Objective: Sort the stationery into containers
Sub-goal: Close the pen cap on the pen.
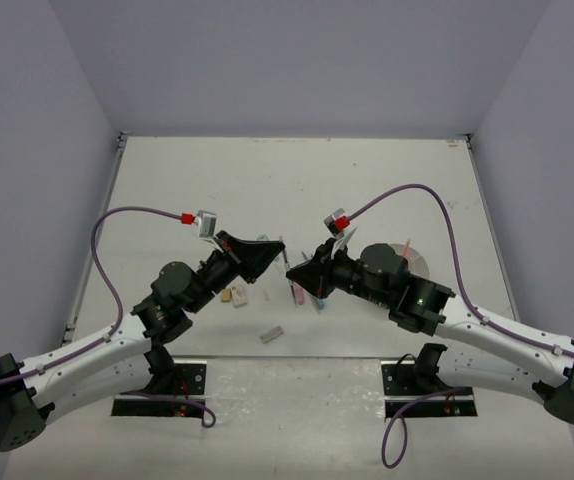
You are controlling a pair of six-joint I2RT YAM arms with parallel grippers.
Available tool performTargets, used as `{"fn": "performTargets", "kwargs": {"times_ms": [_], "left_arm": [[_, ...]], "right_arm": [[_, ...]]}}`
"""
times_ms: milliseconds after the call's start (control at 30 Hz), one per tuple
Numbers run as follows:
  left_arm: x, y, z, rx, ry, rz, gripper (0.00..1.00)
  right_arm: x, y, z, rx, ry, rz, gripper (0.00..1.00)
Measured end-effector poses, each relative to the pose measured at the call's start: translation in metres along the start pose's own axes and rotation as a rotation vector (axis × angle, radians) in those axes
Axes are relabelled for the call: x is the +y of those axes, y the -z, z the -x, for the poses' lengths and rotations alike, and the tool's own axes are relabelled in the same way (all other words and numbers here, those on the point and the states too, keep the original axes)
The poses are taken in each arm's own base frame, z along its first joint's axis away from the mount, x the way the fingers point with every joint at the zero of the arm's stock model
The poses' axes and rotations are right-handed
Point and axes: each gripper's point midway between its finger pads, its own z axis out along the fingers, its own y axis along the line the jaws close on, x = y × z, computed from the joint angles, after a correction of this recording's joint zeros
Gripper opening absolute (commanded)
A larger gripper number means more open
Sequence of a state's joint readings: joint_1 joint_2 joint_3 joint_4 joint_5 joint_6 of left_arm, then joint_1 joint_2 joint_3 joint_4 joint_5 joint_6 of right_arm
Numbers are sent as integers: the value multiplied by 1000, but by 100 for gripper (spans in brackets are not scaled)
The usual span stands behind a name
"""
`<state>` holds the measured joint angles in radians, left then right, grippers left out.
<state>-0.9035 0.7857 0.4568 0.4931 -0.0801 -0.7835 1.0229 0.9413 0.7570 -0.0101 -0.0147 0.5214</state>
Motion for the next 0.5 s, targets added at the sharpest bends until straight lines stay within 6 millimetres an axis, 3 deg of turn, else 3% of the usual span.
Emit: {"fn": "performTargets", "kwargs": {"times_ms": [500], "left_arm": [[-10,0,0,14,-45,-57,0]], "right_arm": [[2,5,3,-10,39,12,0]]}}
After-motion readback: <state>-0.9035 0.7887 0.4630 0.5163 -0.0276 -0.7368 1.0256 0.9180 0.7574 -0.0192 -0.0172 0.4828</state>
